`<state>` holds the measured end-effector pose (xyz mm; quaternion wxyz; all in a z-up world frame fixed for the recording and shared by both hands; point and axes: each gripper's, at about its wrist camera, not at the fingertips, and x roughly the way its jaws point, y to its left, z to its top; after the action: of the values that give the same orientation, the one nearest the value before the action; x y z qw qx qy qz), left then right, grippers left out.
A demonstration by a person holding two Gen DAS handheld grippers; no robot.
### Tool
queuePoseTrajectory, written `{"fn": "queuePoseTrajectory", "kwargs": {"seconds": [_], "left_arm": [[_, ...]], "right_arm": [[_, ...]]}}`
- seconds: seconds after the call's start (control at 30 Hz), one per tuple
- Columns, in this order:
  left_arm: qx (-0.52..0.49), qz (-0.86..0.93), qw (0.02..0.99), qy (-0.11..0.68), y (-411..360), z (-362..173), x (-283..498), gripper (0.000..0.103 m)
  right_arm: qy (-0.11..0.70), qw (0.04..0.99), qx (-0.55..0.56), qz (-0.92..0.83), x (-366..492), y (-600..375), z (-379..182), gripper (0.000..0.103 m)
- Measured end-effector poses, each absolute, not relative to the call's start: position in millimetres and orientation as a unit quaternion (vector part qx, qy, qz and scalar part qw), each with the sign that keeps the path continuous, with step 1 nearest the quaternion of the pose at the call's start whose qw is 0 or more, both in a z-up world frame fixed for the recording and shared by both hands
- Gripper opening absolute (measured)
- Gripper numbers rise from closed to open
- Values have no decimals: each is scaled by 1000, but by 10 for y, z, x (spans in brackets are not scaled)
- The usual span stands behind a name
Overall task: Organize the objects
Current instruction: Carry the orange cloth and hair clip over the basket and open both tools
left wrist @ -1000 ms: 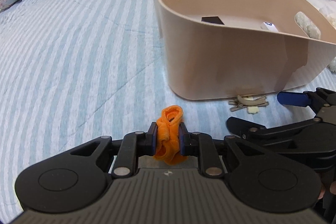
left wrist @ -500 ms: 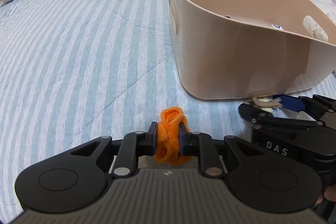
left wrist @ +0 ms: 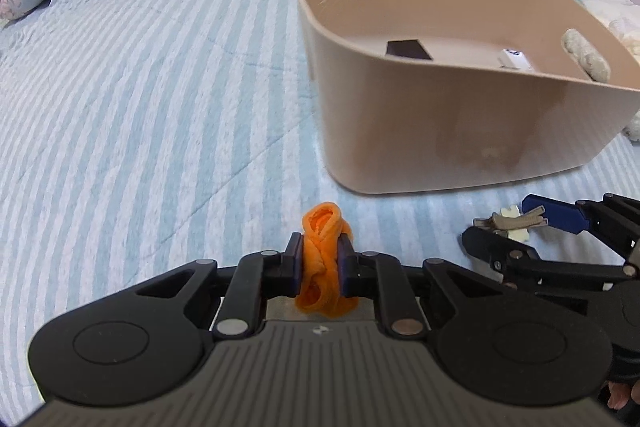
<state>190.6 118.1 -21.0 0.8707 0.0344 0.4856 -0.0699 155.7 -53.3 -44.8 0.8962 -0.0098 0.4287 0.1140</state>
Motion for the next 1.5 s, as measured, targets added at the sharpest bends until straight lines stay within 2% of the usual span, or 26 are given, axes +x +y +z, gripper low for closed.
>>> {"fn": "queuePoseTrajectory", "kwargs": {"seconds": [0.43,0.9,1.17,1.5], "left_arm": [[45,-68,893,443,1034,178,1623,16],[42,-60,940,332,679,858,1755,15],[44,-52,949,307,421,788,2159,15],[47,-38,924,378,218,244,2636,15]], "right_arm": [[369,921,8,127,1255,-906,104,54],[284,950,70,106,1413,-1325,778,54],[273,952,113,76,1809,-1576,831,54],[318,945,59,39,2206,-1502,462,54]]}}
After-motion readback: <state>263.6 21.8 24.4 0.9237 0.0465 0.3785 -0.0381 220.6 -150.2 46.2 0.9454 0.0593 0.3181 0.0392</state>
